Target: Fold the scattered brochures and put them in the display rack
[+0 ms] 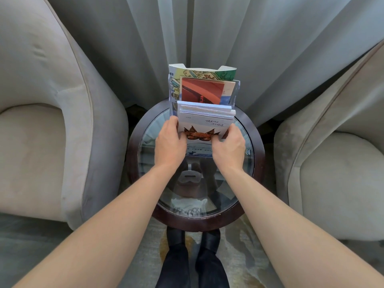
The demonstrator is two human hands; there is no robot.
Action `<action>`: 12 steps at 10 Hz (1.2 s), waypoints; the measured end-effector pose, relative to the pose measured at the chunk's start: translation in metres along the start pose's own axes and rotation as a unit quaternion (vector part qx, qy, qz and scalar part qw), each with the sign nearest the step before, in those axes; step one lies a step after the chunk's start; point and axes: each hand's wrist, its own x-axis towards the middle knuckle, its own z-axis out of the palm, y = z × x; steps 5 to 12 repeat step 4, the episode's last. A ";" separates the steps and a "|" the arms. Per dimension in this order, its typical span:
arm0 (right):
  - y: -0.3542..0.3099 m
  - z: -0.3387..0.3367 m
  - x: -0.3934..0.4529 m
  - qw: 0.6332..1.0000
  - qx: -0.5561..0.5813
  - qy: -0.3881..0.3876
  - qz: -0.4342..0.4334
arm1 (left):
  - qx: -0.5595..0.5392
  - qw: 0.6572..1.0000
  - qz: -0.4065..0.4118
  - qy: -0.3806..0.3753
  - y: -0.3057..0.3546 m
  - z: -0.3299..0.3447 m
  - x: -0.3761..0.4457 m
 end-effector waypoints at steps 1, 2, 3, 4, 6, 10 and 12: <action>-0.003 -0.002 -0.005 1.000 0.001 0.012 -0.001 | -0.034 0.998 -0.060 0.010 0.004 -0.005 -0.005; -0.005 -0.007 -0.009 1.000 -0.001 0.024 0.002 | -0.046 0.995 -0.088 0.015 0.005 -0.011 -0.008; -0.010 -0.017 -0.015 0.999 -0.028 0.018 0.018 | -0.019 0.995 -0.095 -0.001 0.009 -0.023 -0.011; -0.014 -0.023 -0.022 0.993 -0.107 -0.042 0.039 | 0.049 0.992 -0.090 -0.075 0.010 -0.034 -0.017; -0.014 -0.023 -0.022 0.993 -0.107 -0.042 0.039 | 0.049 0.992 -0.090 -0.075 0.010 -0.034 -0.017; -0.014 -0.023 -0.022 0.993 -0.107 -0.042 0.039 | 0.049 0.992 -0.090 -0.075 0.010 -0.034 -0.017; -0.014 -0.023 -0.022 0.993 -0.107 -0.042 0.039 | 0.049 0.992 -0.090 -0.075 0.010 -0.034 -0.017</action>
